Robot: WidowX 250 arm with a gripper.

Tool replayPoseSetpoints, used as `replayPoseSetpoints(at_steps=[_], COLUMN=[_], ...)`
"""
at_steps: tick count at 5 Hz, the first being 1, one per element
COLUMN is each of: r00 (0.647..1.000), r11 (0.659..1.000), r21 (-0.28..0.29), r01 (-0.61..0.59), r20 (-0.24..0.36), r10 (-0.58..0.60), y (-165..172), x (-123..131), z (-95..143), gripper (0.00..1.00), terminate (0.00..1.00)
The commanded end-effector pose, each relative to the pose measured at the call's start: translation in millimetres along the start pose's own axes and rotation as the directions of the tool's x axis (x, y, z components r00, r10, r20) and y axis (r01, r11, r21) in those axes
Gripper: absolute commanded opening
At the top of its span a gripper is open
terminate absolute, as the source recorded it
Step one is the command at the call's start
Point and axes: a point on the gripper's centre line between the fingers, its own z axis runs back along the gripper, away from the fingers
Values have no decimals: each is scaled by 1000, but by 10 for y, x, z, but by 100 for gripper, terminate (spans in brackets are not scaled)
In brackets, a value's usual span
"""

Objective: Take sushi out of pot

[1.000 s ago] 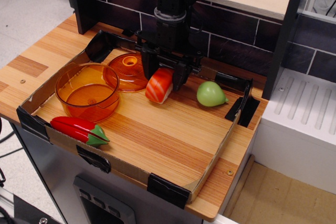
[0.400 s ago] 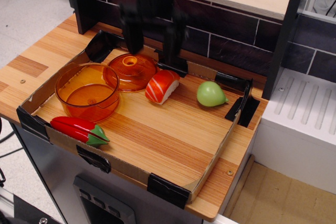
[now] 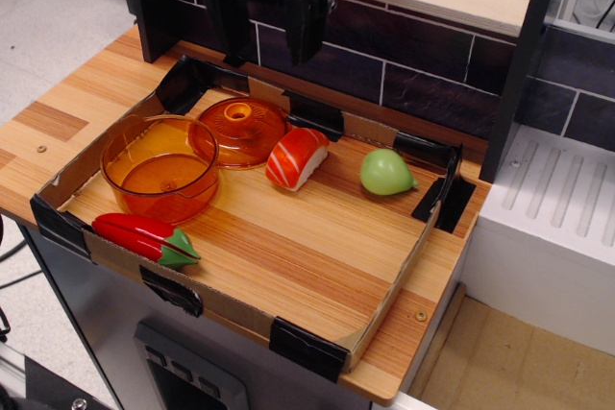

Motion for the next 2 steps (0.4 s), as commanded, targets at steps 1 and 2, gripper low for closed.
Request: replayPoseSetpoints(at_steps=[1, 2], r00=[994, 994], r11=[994, 994], r21=[-11, -11], r01=[109, 109], r20=[31, 31], r10=[-109, -109], y=[21, 21], x=[56, 56], z=[298, 298], gripper=[100, 100], terminate=[0, 100])
